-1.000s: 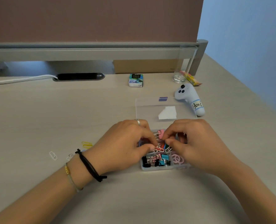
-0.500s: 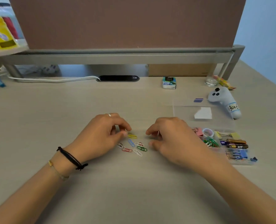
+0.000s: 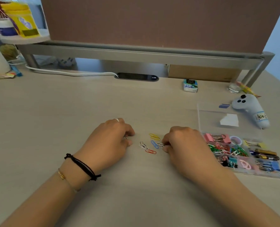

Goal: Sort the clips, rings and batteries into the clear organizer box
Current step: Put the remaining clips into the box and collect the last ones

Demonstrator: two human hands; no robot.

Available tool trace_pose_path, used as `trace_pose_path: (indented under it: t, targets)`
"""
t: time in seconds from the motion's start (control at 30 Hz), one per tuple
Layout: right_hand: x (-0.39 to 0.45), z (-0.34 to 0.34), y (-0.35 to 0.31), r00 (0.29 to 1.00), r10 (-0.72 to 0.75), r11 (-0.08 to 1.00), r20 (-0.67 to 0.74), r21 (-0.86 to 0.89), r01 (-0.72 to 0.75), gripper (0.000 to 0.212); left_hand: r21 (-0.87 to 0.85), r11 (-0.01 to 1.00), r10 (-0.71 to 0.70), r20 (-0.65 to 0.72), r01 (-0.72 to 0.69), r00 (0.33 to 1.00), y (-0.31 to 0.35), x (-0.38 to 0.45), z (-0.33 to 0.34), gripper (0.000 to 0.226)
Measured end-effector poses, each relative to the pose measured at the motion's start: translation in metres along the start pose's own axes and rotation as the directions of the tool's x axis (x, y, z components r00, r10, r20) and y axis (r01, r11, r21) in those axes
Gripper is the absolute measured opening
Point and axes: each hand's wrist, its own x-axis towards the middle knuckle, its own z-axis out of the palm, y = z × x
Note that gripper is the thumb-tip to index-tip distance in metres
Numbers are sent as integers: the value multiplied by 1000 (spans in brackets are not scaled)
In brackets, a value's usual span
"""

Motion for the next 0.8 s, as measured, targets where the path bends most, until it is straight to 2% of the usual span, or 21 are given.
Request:
trace_pose_path:
  t: [0.23, 0.3, 0.37, 0.43, 0.5, 0.53, 0.6, 0.67, 0.73, 0.8]
  targets:
    - [-1, -12, -10, 995, -80, 981, 62, -174, 90, 8, -92, 993, 78, 36, -74, 996, 12, -2, 3, 42]
    - [-1, -14, -14, 993, -87, 961, 76, -255, 104, 17, -135, 988, 80, 34, -75, 996, 9, 0, 3, 49]
    - [-2, -14, -16, 993, -98, 953, 72, -280, 114, 18, -154, 984, 96, 24, -91, 995, 5, 2, 3, 50]
    - [-3, -8, -16, 989, -139, 959, 46, -244, 146, 22, -113, 987, 120, 9, -119, 993, 3, 3, 3, 44]
    - [-2, -5, -12, 991, -132, 968, 25, -211, 135, 34, -66, 987, 145, 1, -145, 989, 2, 4, 3, 40]
    - [-1, -2, -8, 990, -141, 974, -16, -184, 136, 32, -57, 987, 152, 6, -152, 988, 2, 5, 3, 40]
    - [1, 3, -1, 993, -94, 992, -71, -87, 88, 7, -53, 986, 163, 27, -161, 986, 3, 5, 4, 40]
    - [2, 2, 4, 998, -27, 998, -62, 56, 31, 15, -41, 983, 178, 47, -177, 983, 6, 5, 4, 40]
    - [3, 2, 8, 993, 30, 980, -115, 201, -7, 21, -31, 978, 209, 48, -208, 977, 6, 4, 7, 41]
    - [4, 3, 10, 988, 53, 962, -147, 274, -11, 22, -63, 975, 217, 24, -215, 976, 4, 5, 11, 41]
